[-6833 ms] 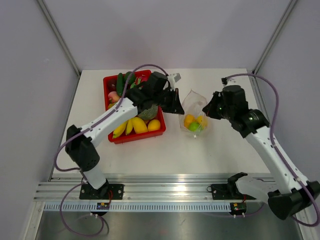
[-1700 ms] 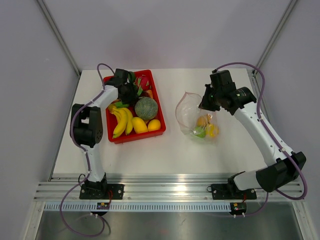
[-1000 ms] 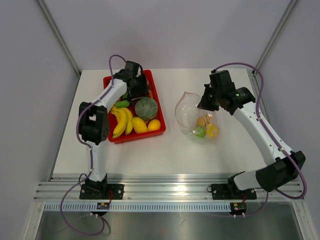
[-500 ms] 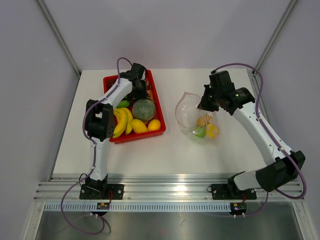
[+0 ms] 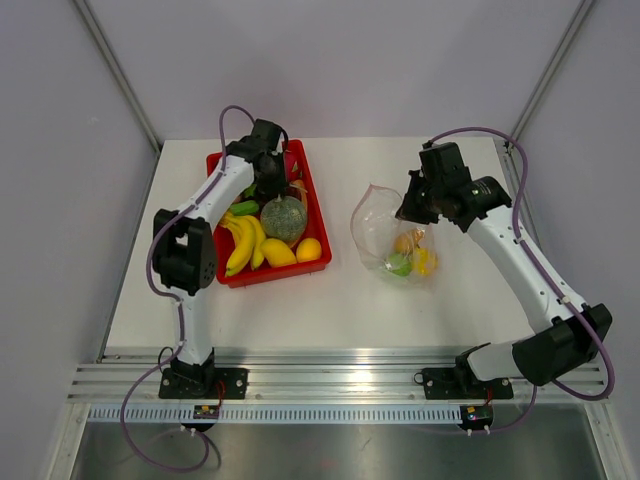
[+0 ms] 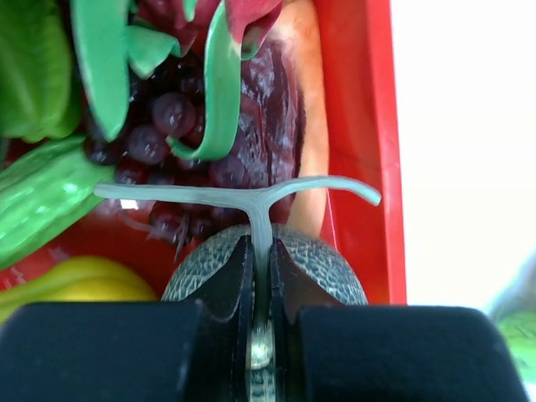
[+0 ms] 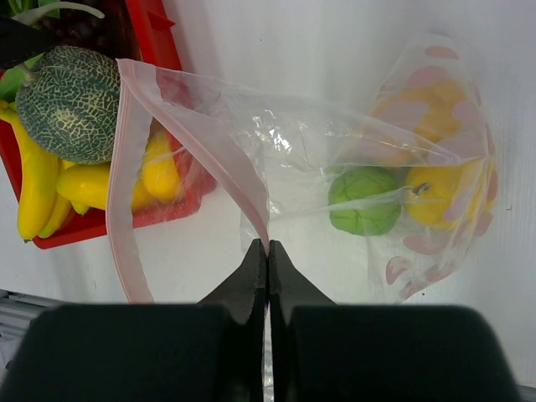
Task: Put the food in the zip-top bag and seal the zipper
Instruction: Pick up the fake fruit from the bin.
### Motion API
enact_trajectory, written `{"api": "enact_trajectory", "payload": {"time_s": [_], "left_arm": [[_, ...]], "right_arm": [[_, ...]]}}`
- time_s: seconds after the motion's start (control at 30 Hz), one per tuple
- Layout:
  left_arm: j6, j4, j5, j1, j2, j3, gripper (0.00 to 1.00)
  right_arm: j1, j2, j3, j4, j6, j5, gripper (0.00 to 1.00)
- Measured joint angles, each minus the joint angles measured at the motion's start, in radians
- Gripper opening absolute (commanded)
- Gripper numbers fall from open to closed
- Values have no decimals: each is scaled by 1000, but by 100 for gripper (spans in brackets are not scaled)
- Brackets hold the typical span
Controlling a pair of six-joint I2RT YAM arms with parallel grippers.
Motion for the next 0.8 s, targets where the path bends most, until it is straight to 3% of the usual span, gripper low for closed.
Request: {"api": "enact_trajectory", "payload": {"time_s": [0.5, 0.8], "left_arm": [[34, 168, 11, 7, -225, -216, 0], [46, 297, 113, 8, -438, -287, 0]], "right_arm": [[0, -14, -16, 8, 0, -6, 0], [0, -10, -16, 68, 6, -69, 0]]}}
